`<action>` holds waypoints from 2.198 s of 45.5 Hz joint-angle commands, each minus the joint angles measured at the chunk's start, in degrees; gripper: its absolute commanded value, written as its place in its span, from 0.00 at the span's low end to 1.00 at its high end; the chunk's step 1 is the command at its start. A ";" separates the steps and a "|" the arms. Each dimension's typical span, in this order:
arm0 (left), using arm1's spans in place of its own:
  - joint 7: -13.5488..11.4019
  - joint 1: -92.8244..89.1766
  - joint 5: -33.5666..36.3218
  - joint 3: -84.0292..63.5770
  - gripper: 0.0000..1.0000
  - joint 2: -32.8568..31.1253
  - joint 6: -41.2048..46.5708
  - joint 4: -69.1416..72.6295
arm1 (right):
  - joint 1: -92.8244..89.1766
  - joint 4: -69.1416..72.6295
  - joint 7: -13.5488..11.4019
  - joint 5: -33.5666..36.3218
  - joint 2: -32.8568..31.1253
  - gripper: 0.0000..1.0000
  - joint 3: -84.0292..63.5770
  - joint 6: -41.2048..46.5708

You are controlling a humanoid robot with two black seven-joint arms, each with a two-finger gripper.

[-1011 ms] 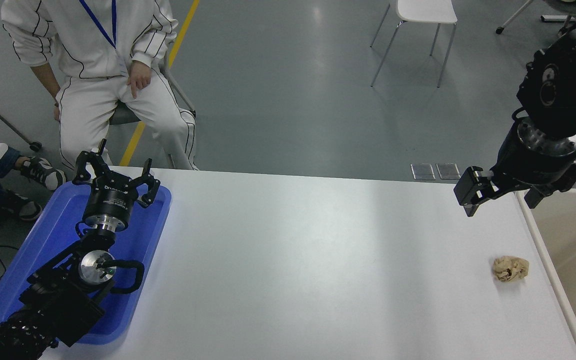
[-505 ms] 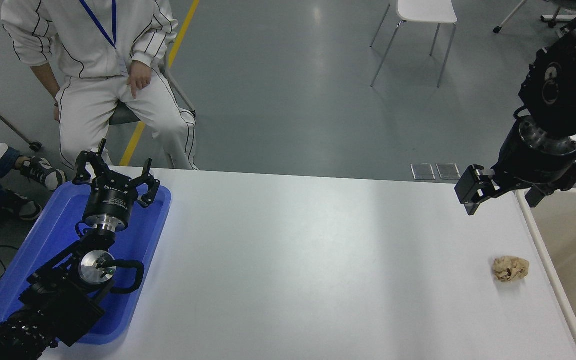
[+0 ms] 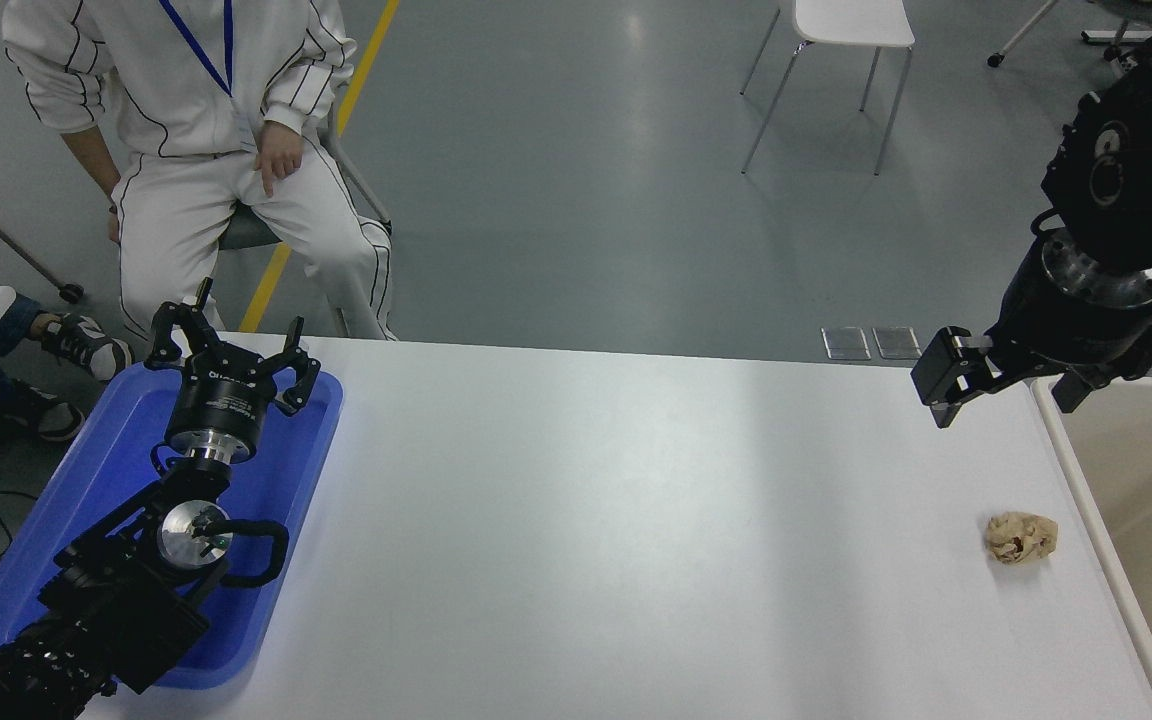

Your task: Pick up paper ball place in dustbin

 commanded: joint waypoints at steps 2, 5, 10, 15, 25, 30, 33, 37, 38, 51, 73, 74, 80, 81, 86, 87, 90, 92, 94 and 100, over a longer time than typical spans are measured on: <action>-0.01 0.00 0.00 0.00 1.00 0.00 0.00 0.00 | 0.05 0.00 0.00 0.00 -0.06 1.00 -0.09 0.00; -0.01 0.00 0.00 0.00 1.00 0.00 0.00 0.00 | -0.03 0.00 0.00 0.09 -0.06 1.00 0.35 0.00; -0.01 0.00 0.00 0.00 1.00 0.00 0.00 0.00 | -0.39 0.00 0.09 0.88 0.03 1.00 0.53 0.00; -0.01 0.00 0.00 0.00 1.00 0.00 0.00 0.00 | -0.39 0.00 0.09 0.88 -0.06 1.00 -0.44 0.00; -0.09 0.00 0.00 0.00 1.00 0.00 0.00 0.00 | 0.23 0.18 0.09 1.14 -2.96 1.00 -0.27 0.00; -0.01 0.00 0.00 0.00 1.00 0.00 0.00 0.00 | 0.41 0.18 0.09 1.23 -3.32 1.00 -0.35 0.00; -0.09 0.00 0.00 0.00 1.00 0.00 0.00 0.00 | 0.41 0.18 0.09 1.14 -3.40 1.00 -0.53 0.00; -0.01 0.00 0.00 0.00 1.00 0.00 0.00 0.00 | 0.32 0.18 0.09 1.06 -3.58 1.00 -0.88 0.00; -0.01 0.00 0.00 0.00 1.00 0.00 0.00 0.00 | 0.32 0.18 0.09 1.06 -3.58 1.00 -0.88 0.00; -0.01 0.00 0.00 0.00 1.00 0.00 0.00 0.00 | -0.47 0.00 0.00 0.09 -7.18 1.00 -1.32 0.00; -0.10 0.09 0.00 0.00 1.00 0.00 0.00 0.00 | -8.64 -2.46 0.00 -0.09 -15.26 1.00 -1.85 -3.59; -0.10 0.09 0.00 0.00 1.00 0.00 0.00 0.00 | -9.52 -2.55 0.09 -0.26 -15.70 1.00 -1.85 -5.08; -0.10 0.09 0.00 0.00 1.00 0.00 0.00 0.00 | -14.09 -2.64 0.09 -5.70 -16.32 1.00 -1.06 -14.49; -0.10 0.09 0.00 0.00 1.00 0.00 0.09 0.00 | -14.79 -2.64 0.09 -6.84 -16.32 1.00 -0.88 -15.89; -0.10 0.09 0.00 0.00 1.00 0.00 0.00 0.00 | -19.36 -2.90 0.09 -10.01 -17.11 1.00 1.40 -22.31; -0.10 0.09 0.00 0.00 1.00 0.00 0.00 0.00 | -20.33 -3.07 0.09 -10.45 -17.29 1.00 1.93 -23.37; -0.10 0.09 0.00 0.00 1.00 0.00 0.00 0.00 | -23.66 -4.74 0.09 -12.12 -17.47 1.00 3.95 -24.43; -0.10 0.09 0.00 0.00 1.00 0.00 0.09 0.00 | -25.86 -5.88 0.09 -13.53 -17.38 1.00 5.44 -24.35; -0.10 0.09 0.00 0.00 1.00 0.00 0.09 0.00 | -28.06 -6.85 0.09 -14.93 -17.38 1.00 6.85 -24.43; -0.10 0.09 0.00 0.00 1.00 0.00 0.09 0.00 | -35.97 -13.17 0.09 -17.49 -17.20 1.00 10.63 -24.61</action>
